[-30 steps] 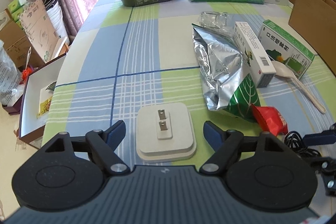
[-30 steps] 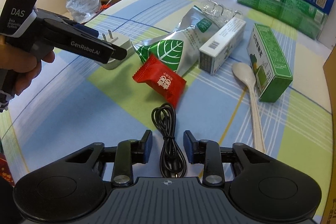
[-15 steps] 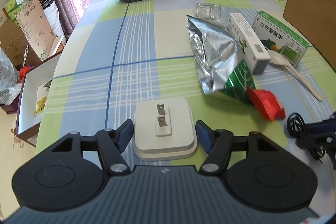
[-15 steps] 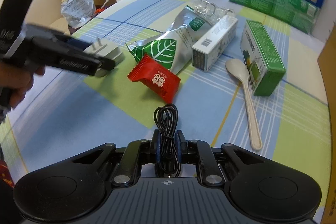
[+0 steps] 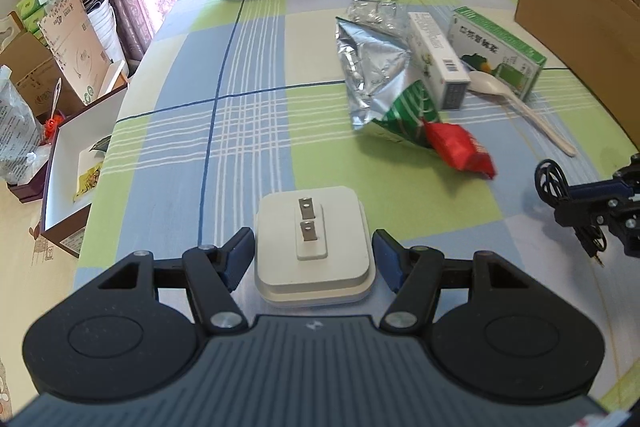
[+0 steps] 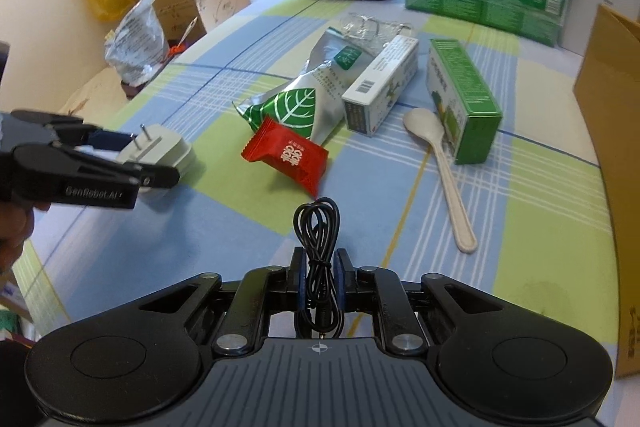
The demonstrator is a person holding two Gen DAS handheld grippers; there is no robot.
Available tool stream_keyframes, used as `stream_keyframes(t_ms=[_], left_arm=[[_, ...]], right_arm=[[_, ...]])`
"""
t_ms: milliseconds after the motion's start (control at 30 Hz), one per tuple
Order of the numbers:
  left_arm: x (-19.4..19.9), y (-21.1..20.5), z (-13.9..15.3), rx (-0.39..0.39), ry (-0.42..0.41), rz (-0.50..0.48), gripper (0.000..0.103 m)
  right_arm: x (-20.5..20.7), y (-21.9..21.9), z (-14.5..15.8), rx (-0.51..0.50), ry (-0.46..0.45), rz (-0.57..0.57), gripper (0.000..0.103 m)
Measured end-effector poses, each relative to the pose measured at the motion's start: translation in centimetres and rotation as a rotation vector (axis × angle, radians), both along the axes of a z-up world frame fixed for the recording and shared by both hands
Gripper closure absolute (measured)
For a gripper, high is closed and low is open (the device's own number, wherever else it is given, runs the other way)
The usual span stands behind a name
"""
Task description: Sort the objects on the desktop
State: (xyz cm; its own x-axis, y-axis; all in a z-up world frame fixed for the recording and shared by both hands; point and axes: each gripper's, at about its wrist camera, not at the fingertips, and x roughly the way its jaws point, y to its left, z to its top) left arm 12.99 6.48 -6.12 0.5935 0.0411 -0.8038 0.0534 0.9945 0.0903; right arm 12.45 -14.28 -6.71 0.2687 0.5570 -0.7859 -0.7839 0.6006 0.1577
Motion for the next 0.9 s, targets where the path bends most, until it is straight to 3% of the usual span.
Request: stream_keyframes(t_ms=[900], left_arm=[[-4.6, -9.8, 8.0, -0.041, -0.056, -0.053, 0.043]], right_arm=[[-1.0, -8.8, 9.2, 0.095, -0.083, -0.168, 0.092]])
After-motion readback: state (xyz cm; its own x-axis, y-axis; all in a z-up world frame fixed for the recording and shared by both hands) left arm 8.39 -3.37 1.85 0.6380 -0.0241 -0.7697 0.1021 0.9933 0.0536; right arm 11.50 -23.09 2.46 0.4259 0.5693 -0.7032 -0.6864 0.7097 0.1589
